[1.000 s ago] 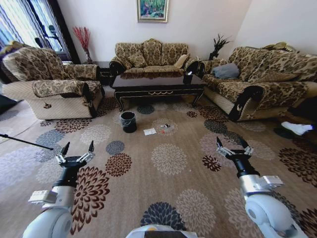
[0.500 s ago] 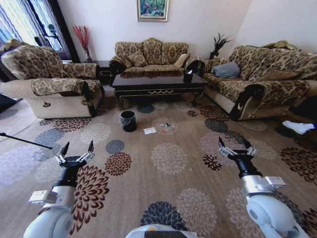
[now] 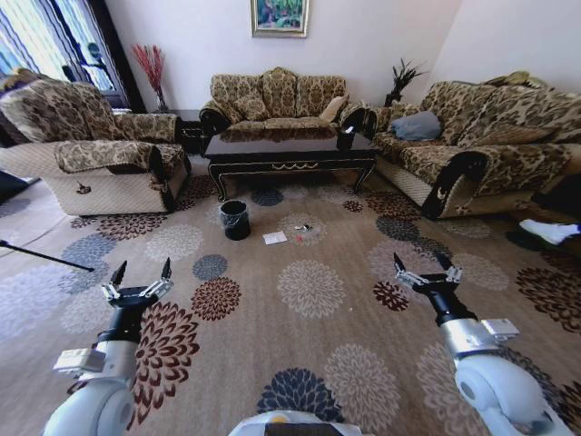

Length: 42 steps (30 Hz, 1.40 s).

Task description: Move to the front of the table and pick up the trash from the floor, then place it into the trash bin.

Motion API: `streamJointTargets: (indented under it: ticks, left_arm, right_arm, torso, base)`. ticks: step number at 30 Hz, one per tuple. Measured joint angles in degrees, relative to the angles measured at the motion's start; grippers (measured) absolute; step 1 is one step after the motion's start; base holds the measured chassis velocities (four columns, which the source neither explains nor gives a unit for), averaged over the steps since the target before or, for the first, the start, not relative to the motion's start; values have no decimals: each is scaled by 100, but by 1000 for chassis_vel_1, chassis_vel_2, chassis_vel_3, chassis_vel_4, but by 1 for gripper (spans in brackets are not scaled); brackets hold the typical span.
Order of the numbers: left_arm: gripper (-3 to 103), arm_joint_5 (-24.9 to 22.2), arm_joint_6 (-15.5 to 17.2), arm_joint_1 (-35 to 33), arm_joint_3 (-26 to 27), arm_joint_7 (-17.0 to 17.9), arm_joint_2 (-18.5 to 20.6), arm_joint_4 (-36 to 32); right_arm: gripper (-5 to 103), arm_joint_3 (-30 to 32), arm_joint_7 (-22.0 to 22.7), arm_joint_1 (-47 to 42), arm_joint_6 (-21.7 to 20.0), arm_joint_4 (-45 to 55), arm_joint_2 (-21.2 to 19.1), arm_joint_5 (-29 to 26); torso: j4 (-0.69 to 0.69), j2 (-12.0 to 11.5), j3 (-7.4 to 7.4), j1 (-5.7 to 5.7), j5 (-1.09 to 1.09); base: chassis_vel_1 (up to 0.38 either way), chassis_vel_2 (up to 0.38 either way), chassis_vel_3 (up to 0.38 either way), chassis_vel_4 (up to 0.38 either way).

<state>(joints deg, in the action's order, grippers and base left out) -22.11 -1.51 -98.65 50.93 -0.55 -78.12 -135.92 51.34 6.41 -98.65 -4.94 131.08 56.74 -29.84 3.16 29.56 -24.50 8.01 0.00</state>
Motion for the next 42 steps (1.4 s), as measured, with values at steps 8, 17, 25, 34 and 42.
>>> streamJointTargets:
  ticks: [8, 17, 25, 34, 42]
  left_arm:
    - [100, 1, -4, 71, -11, -9, 14, 102]
    - [100, 3, -7, 102, -49, -13, 46, 146]
    - [100, -75, -6, 108, 12, -16, 122, 77]
    - [100, -189, 33, 111, 57, -15, 100, -96]
    - [100, -82, 21, 100, -1, -23, 48, -88]
  right_arm:
    - [100, -5, -219, 64, -226, -2, 0, 41]
    - [100, -34, -126, 40, -286, -24, 7, 50]
    - [100, -70, -113, 24, -318, -69, -7, 101]
    - [100, -130, -90, 29, -319, -98, 16, 159]
    - [100, -247, 275, 39, -321, -79, 31, -27]
  torso:
    - [0, -175, 104, -70, 0]
    - [0, -345, 210, -134, 0]
    - [0, -514, 320, -193, 0]
    - [0, -683, 426, -257, 0]
    - [0, -846, 537, -309, 0]
  base:
    - [0, 0, 0, 0]
    - [0, 0, 0, 0]
    - [0, 0, 0, 0]
    - [0, 0, 0, 0]
    - [0, 0, 0, 0]
